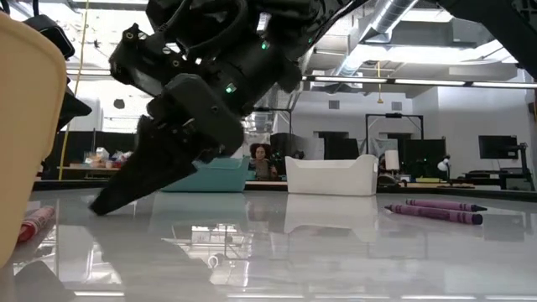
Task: Sort crayons
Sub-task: Put the red crayon into the top green bin
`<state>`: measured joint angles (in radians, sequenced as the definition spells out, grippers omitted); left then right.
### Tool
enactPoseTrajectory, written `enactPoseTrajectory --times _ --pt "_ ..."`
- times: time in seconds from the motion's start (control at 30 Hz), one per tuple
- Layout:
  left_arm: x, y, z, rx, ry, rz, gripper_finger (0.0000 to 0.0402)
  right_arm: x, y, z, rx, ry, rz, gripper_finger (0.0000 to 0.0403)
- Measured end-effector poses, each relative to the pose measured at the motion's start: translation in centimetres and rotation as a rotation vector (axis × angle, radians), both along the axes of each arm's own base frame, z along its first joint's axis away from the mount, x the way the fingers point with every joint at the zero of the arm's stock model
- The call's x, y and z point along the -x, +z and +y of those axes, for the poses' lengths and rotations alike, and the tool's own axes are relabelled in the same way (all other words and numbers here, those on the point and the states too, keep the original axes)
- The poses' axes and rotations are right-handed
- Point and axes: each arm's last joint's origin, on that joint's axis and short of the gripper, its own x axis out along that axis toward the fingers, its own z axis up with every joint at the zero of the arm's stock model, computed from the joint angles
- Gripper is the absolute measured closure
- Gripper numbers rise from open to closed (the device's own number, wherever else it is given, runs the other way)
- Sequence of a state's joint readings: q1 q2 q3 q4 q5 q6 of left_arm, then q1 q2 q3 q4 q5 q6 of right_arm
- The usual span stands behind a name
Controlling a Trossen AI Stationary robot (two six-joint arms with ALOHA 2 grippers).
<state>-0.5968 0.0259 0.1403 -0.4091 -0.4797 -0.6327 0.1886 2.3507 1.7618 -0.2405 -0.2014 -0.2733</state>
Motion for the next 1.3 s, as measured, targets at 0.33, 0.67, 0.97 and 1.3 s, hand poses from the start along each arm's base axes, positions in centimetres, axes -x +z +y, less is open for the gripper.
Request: enactPoseTrajectory --times 0.33,0.67,0.97,1.3 --pt "0.0 0.0 0.0 0.001 -0.001 0.000 0.0174 1.4 3.3 -1.0 0.221 -0.103 0.004 0.0403" --pt "0.0 0.0 0.0 0.000 0.000 0.000 0.0174 -1.3 3.6 -0.1 0.099 0.022 -0.351 0.0403" --pt "0.0 0.0 0.0 0.000 0.000 0.000 0.0174 -2.1 0.1 0.7 0.014 0.115 -0.379 0.0403" --pt "0.0 0.0 0.0 0.000 0.000 0.000 0.0174 -1.7 -1.5 1.7 -0.006 0.139 -0.287 0.0403"
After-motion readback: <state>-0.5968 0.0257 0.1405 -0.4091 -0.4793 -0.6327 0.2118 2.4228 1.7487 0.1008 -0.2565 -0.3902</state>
